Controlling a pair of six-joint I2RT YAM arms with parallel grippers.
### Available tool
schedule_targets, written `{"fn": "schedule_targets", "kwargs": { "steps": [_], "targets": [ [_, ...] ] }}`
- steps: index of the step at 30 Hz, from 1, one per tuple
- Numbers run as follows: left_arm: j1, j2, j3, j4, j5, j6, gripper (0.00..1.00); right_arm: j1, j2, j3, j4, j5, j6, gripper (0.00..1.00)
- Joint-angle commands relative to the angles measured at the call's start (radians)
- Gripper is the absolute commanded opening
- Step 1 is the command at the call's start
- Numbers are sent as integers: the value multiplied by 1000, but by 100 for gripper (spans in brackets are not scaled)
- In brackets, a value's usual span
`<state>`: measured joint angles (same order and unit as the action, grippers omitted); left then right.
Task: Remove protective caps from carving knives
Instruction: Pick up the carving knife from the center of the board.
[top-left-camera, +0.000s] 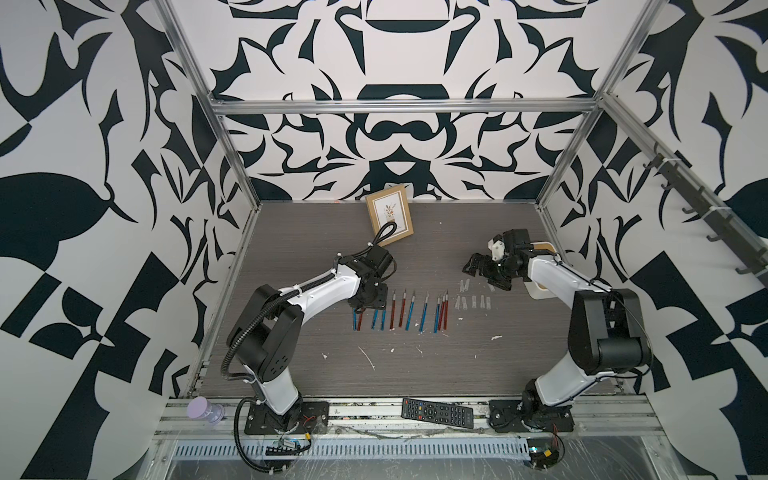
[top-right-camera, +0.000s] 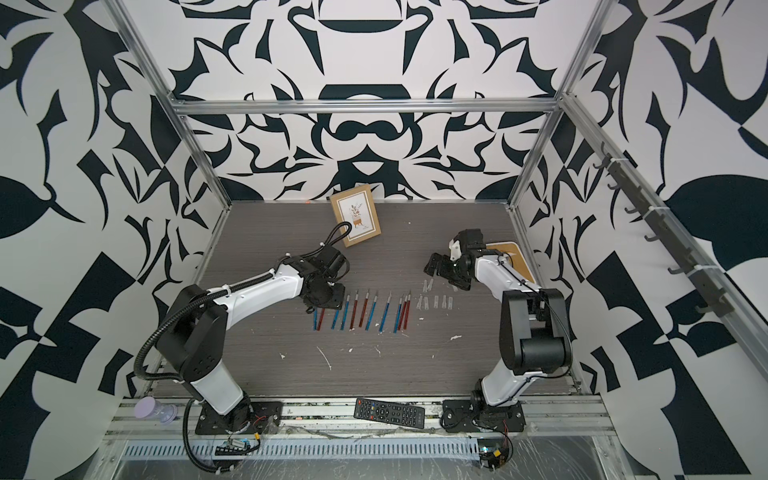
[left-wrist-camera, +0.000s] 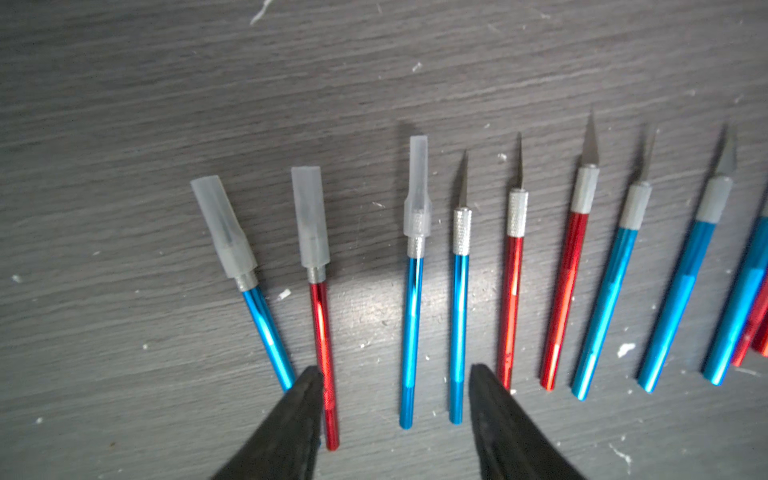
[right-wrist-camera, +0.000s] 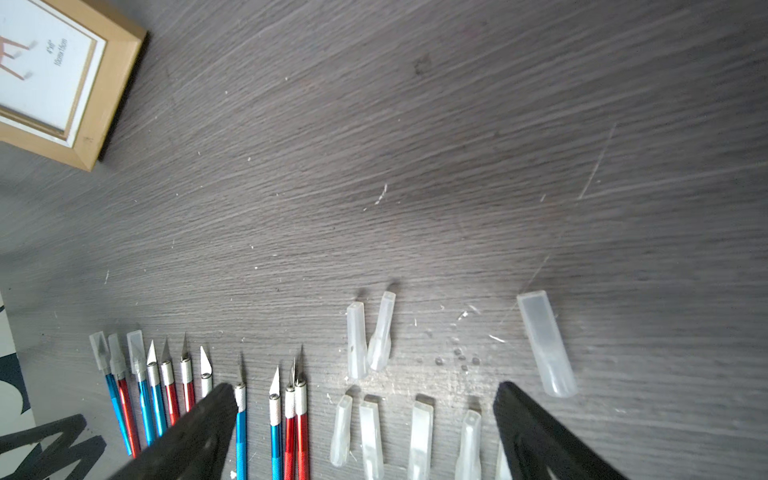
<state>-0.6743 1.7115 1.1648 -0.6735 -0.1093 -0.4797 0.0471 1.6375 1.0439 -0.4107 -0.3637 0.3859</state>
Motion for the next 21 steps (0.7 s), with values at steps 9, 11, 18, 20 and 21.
{"fn": "schedule_targets", "kwargs": {
  "steps": [9, 11, 18, 20, 21],
  "targets": [
    [1, 66, 20, -10, 42, 10, 39, -2, -19, 7, 21, -16, -2, 99],
    [1, 74, 21, -6, 49, 9, 38, -2, -21, 5, 22, -16, -3, 100],
    [1, 99, 20, -6, 56, 12, 35, -3, -18, 1, 26, -19, -4, 100],
    [1, 104, 21, -6, 57, 11, 34, -1, -18, -3, 27, -18, -5, 99],
    [1, 106, 20, -7, 59, 12, 33, -1, -18, -5, 27, -20, -5, 100]
  ]
}}
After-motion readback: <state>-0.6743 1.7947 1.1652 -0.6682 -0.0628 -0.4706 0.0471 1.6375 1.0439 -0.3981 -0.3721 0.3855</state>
